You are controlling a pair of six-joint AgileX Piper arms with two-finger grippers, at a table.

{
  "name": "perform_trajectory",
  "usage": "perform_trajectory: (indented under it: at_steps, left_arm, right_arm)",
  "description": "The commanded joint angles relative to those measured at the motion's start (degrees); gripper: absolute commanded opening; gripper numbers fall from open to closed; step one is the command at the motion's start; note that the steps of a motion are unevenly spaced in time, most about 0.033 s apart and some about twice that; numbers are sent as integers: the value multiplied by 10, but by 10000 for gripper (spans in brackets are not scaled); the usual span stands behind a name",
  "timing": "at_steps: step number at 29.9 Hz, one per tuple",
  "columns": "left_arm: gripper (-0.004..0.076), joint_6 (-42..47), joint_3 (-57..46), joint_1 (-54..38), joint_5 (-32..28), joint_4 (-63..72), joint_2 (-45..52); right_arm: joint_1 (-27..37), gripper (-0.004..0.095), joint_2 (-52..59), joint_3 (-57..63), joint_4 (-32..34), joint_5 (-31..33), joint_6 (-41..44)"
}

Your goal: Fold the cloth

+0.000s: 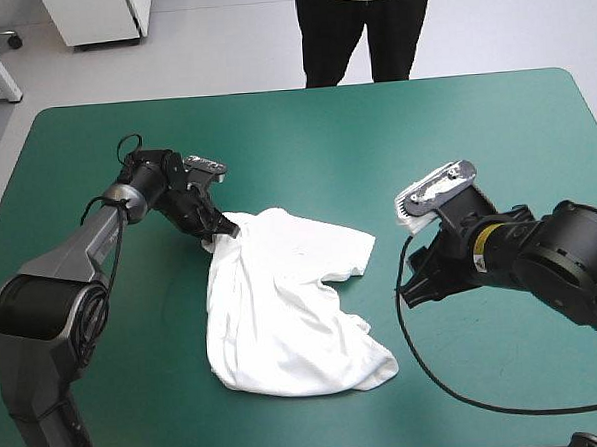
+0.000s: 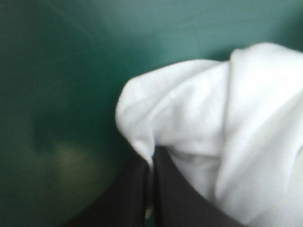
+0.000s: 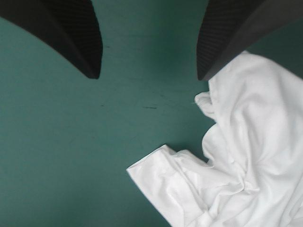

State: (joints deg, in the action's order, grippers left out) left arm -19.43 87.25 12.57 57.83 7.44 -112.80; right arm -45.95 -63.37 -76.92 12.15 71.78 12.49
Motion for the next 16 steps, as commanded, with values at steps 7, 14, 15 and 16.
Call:
perform_trajectory:
  at_steps: [7, 14, 15, 16]
  left_arm:
    - [-9, 1, 12, 5, -13, 7, 28]
    - [-9, 1, 18, 5, -7, 7, 28]
    - [-9, 1, 18, 5, -6, 7, 28]
    - [-9, 1, 18, 5, -5, 7, 28]
  right_arm:
    - [9, 554, -54, 148, -78, -34, -68]
    - [9, 554, -86, 228, -162, -138, -115]
    - [9, 554, -89, 231, -181, -152, -125]
    - [9, 554, -91, 233, -197, -162, -131]
